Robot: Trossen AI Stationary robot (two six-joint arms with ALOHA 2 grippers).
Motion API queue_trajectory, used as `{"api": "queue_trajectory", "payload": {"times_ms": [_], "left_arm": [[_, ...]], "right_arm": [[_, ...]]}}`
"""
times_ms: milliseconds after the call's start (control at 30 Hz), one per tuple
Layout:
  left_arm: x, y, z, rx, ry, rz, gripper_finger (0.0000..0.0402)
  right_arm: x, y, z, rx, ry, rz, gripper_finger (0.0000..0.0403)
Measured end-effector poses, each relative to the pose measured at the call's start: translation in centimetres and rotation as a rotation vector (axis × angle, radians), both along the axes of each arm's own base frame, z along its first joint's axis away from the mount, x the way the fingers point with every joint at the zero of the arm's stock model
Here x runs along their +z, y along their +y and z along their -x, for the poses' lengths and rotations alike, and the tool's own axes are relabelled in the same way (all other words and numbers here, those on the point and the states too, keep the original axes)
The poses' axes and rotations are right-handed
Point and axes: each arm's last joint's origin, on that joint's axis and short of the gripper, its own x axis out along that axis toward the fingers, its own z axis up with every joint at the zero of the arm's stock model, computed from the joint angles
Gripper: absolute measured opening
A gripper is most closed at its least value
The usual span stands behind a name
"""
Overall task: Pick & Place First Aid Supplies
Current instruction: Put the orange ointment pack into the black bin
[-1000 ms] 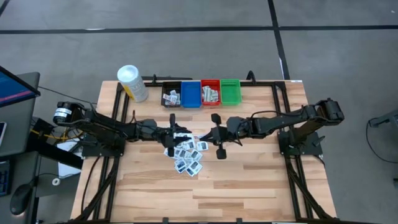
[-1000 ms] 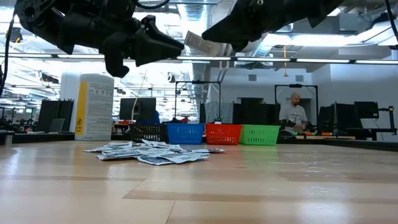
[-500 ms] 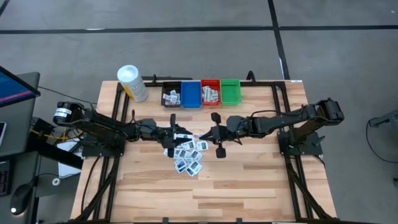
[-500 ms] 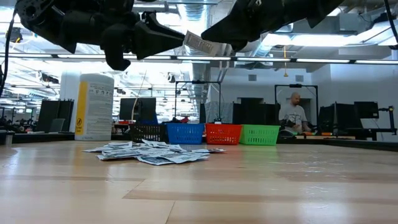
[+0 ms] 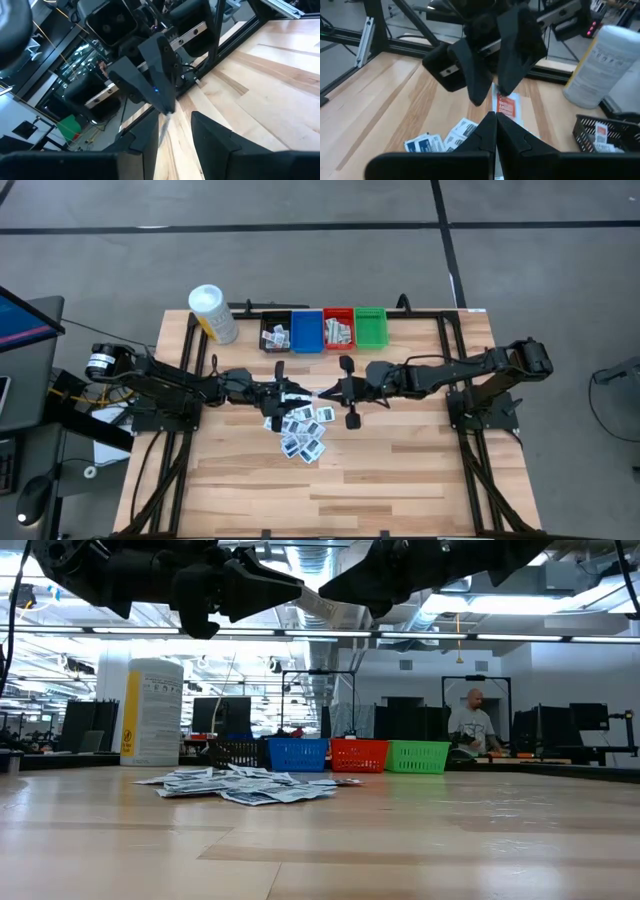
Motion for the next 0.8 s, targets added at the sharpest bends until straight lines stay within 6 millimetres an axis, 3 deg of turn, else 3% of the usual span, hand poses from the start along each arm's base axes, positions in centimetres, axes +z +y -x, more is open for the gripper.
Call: {"api": "queue_trajectory", "payload": {"times_ms": [433, 800], "left_arm": [[0.00, 0.01, 0.00, 0.001, 0.000, 0.004, 0.0083], [0.04, 0.31, -0.03, 0.026, -0.003, 0.014, 0.0006]], "right_arm": [[0.14, 0.01, -0.04, 0.013, -0.017, 0.045, 0.0000], [0.15, 0.02, -0.04, 0.011, -0.018, 0.045, 0.0000]]}}
